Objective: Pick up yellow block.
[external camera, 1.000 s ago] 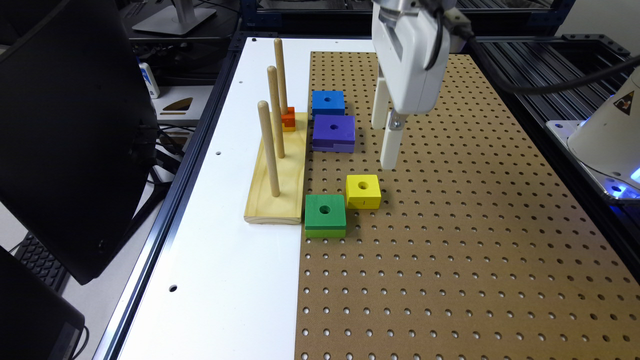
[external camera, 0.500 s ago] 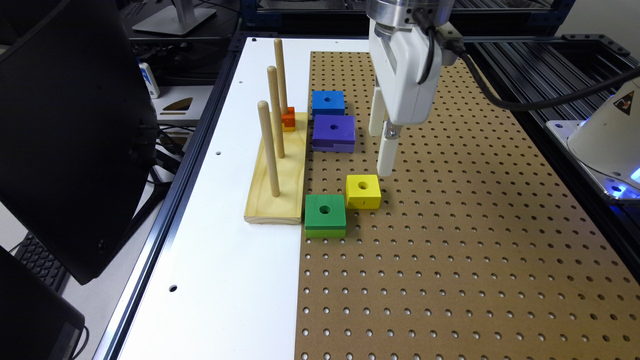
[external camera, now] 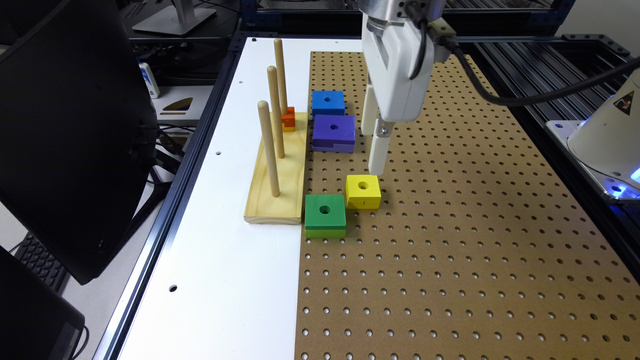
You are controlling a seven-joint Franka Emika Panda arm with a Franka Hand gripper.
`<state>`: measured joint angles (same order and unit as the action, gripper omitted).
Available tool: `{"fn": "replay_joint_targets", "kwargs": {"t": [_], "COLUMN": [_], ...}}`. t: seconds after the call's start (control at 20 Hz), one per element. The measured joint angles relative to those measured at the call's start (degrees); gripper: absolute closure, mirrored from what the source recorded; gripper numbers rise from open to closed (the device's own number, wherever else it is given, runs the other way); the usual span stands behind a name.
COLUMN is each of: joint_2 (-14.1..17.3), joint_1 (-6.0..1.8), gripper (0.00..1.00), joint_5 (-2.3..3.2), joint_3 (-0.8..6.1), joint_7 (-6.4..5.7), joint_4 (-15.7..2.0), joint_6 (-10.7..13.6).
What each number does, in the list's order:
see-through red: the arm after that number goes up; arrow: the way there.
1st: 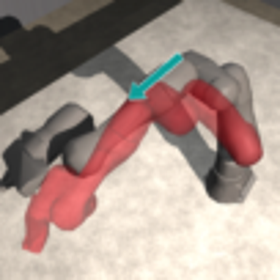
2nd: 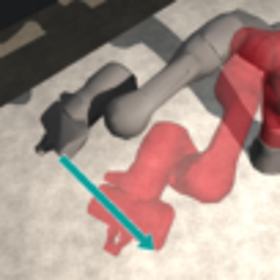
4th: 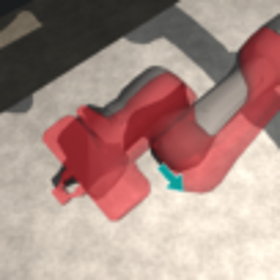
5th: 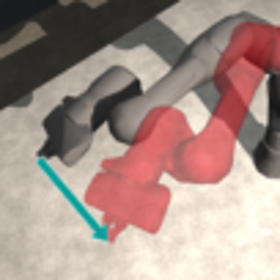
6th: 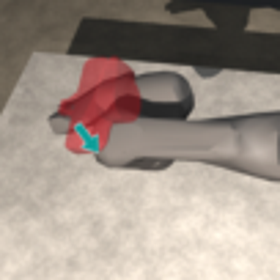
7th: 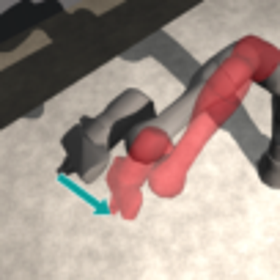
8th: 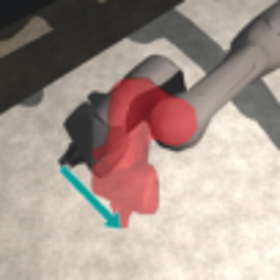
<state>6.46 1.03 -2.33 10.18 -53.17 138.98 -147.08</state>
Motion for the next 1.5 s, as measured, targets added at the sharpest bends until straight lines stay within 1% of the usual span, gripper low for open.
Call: {"fn": "replay_joint_targets", "kwargs": {"t": [0.1,0.25,0.3,0.4,1.05,1.15,1.35,1.5], "joint_2": [1.3,3.1,4.2,5.0,5.8,6.4,8.3,8.8], "joint_1": [0.0,0.0,0.0,0.0,0.0,-0.01,-0.01,-0.01], "gripper": [0.0,0.0,0.0,0.0,0.0,0.0,0.0,0.0], "joint_5": [0.0,0.03,0.05,0.06,0.06,0.06,0.13,0.15], "joint_3": [0.0,0.0,0.0,0.0,0.0,0.0,-0.01,-0.03], "joint_7": [0.0,0.0,0.0,0.0,0.0,0.0,0.0,0.0], "joint_4": [-0.39,-0.5,-0.52,-0.55,-0.7,-0.71,-0.72,-0.74], "joint_6": [-0.5,-2.1,-3.3,-4.2,-4.6,-5.0,-6.9,-7.6]}}
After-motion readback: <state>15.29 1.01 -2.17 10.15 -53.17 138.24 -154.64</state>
